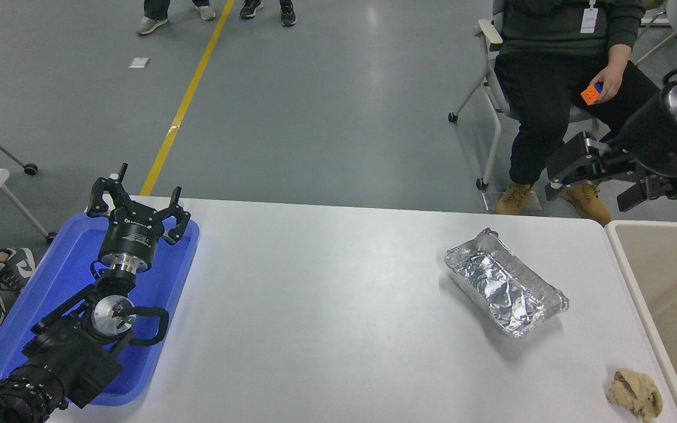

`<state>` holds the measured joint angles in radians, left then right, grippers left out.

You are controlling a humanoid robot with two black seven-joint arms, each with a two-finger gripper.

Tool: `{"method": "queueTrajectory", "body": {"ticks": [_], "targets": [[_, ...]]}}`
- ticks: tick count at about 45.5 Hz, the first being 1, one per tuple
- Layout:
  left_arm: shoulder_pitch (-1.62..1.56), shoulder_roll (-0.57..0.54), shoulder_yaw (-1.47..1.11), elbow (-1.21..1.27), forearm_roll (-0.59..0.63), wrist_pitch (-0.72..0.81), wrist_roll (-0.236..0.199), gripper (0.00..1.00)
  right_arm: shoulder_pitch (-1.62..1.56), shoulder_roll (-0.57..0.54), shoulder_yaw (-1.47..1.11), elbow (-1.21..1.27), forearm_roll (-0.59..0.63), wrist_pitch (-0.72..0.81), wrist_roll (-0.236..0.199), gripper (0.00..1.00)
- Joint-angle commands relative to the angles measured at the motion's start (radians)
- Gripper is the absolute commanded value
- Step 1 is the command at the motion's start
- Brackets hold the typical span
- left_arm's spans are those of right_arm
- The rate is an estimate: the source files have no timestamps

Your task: Pick up foil plate and place in dustbin

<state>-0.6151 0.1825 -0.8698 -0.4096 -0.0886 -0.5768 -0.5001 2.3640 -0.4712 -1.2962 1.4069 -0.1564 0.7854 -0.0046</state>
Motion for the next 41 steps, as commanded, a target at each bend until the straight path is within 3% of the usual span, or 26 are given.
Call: {"method": "queueTrajectory", "body": {"ticks": [1, 41], "targets": [[-0.002, 0.000, 0.000, 0.000, 0.001, 0.000, 0.002, 1.00, 0.001, 0.000, 0.000, 0.001, 0.001, 0.000, 0.000, 1.00], [0.000, 0.000, 0.000, 0.000, 0.000, 0.000, 0.000, 1.00, -0.012, 0.031, 0.014, -0.009, 0.003, 0.000, 0.000, 1.00]]}}
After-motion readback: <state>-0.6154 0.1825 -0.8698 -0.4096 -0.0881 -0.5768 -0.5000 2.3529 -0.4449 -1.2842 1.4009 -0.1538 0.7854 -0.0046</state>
